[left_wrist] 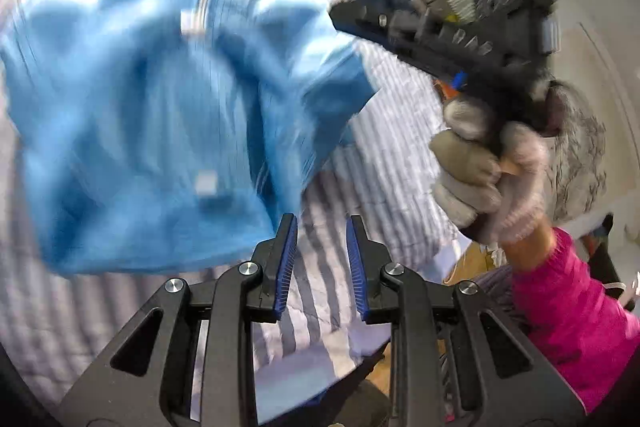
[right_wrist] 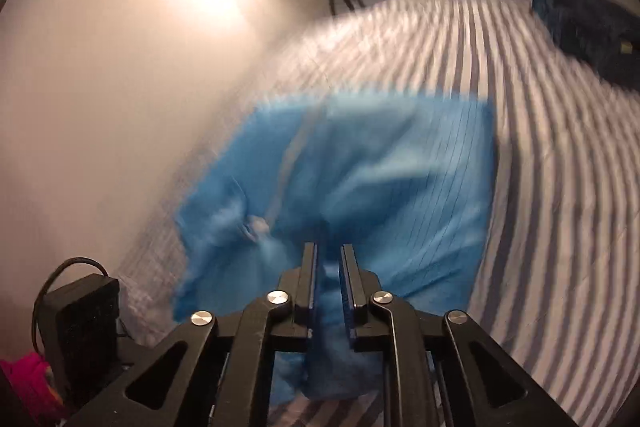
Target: Fold large clothes
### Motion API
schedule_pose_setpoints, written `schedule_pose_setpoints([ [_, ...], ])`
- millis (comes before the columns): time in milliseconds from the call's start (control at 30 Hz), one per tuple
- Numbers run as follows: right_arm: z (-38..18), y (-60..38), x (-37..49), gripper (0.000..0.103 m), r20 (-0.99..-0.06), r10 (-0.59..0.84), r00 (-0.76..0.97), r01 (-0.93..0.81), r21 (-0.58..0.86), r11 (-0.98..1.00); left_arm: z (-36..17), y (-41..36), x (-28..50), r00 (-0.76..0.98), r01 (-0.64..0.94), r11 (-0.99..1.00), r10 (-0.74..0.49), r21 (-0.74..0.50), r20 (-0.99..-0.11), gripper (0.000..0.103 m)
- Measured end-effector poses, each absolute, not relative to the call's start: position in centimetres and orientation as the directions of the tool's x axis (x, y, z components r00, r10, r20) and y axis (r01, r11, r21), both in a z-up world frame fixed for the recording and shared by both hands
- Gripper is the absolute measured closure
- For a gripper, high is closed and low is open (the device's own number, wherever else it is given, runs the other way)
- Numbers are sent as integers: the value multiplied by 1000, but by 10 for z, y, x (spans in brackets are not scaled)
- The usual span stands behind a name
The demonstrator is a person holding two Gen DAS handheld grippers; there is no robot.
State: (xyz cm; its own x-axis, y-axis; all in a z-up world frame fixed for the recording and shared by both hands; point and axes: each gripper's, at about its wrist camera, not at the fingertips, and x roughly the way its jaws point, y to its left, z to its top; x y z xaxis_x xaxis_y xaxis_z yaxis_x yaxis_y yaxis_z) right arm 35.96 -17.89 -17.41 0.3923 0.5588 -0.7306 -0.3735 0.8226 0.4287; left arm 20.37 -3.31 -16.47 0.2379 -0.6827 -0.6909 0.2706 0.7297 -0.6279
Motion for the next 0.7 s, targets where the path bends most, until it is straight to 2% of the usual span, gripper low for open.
schedule_pose_setpoints([
  [100, -153, -201, 365, 84, -688, 546, 478, -350, 421, 837, -134, -6, 222, 326, 269, 771, -637, -577, -698, 79],
  [300, -147, -196, 401, 81, -692, 513, 509, -333, 391, 858, -114, 45, 306, 523, 175, 882, -460, -438, -717, 79],
  [467, -151, -147, 435, 81, -731, 467, 496, -417, 271, 867, -130, 41, 374, 534, 168, 910, -407, -379, -741, 79],
  [533, -155, -131, 449, 74, -752, 445, 487, -438, 230, 869, -144, 35, 396, 505, 178, 902, -427, -393, -751, 79],
  [700, -180, -101, 479, 72, -811, 383, 442, -478, 149, 866, -180, 24, 416, 445, 174, 932, -362, -318, -819, 79],
])
